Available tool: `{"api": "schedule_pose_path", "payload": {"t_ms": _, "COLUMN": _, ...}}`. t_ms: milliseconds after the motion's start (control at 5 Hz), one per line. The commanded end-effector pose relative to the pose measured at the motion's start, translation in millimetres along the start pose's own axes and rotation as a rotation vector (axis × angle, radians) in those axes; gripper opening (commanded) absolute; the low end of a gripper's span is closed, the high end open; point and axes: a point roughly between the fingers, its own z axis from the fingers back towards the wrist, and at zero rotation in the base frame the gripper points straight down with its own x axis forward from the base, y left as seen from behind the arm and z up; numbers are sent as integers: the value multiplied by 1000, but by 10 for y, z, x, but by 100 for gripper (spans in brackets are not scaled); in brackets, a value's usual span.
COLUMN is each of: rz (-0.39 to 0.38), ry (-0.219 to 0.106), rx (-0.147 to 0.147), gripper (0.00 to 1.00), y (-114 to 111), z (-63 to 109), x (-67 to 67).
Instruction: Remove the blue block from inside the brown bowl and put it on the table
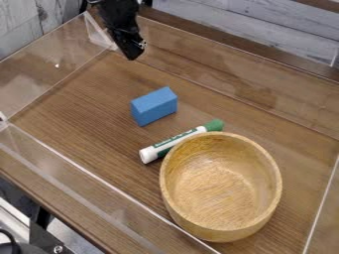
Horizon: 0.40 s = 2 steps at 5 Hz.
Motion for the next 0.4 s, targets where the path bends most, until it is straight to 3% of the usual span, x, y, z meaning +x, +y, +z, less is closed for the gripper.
{"api": "schedule_pose_path", "payload": {"t_ms": 0, "rz": -22, "ry": -56, "rx": 32, "gripper": 0, "y": 60, "z": 136, "x": 86}}
{"api": "schedule_pose_path", "payload": {"t_ms": 200, "rz": -32, "ry": -75, "rx": 25, "gripper": 0, "y": 51, "z": 131, "x": 78}}
